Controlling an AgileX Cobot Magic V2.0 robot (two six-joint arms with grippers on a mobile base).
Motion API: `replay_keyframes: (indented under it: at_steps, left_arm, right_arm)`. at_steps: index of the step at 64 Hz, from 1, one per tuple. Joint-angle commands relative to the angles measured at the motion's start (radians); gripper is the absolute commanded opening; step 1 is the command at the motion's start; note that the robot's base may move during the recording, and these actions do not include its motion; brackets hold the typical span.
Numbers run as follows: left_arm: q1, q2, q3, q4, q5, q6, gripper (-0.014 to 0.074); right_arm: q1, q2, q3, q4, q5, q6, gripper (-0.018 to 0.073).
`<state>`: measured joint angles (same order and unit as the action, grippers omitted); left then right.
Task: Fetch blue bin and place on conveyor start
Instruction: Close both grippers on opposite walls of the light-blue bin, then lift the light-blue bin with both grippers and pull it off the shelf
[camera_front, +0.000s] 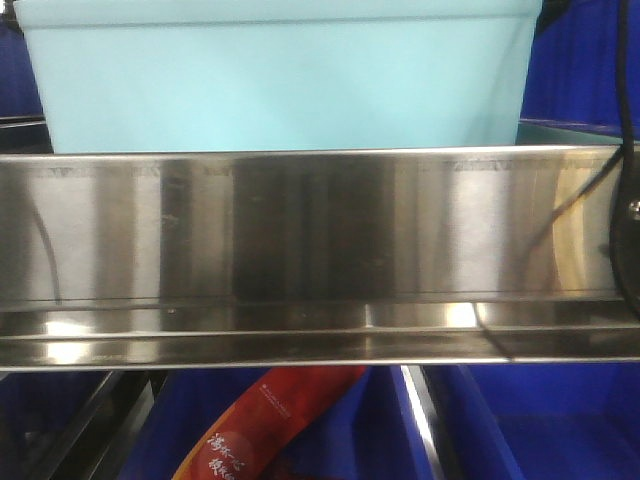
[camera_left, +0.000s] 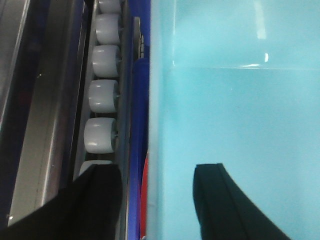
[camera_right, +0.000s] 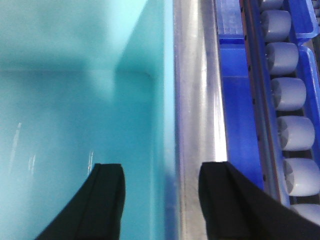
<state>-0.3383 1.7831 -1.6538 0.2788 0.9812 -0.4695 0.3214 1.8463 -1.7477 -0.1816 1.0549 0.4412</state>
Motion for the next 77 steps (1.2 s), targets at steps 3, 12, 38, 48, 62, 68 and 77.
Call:
replay_keyframes:
  at_steps: [3, 12, 38, 48, 62, 68, 77]
  left_arm:
    - [0.002, -0.001, -0.004, -0.003, -0.004, -0.007, 0.0265]
    - [0.002, -0.001, -0.004, -0.003, -0.004, -0.007, 0.0256]
    - [0.002, -0.005, -0.004, 0.017, 0.033, -0.007, -0.0111]
    - [0.001, -0.04, -0.004, 0.023, 0.038, -0.041, -0.0111]
    - [-0.042, -0.145, -0.004, 0.095, 0.051, -0.107, -0.0111]
    - [-0.076, -0.191, -0.004, 0.144, 0.051, -0.15, -0.0111]
    - [-0.117, -0.258, -0.017, 0.153, 0.053, -0.162, -0.0111]
  right_arm:
    - [-0.004, -0.004, -0.007, -0.006, -0.001, -0.004, 0.0243]
    - [-0.004, -0.004, -0.007, -0.006, -0.002, -0.004, 0.0243]
    - [-0.001, -0.013, -0.007, -0.006, 0.003, -0.004, -0.016]
    - [0.001, -0.043, -0.007, -0.006, 0.003, 0.006, -0.016]
    - [0.026, -0.14, -0.007, -0.095, 0.009, 0.047, -0.016]
    - [0.06, -0.185, -0.007, -0.137, 0.016, 0.059, -0.016]
    - [0.108, -0.255, -0.007, -0.186, 0.018, 0.084, -0.016]
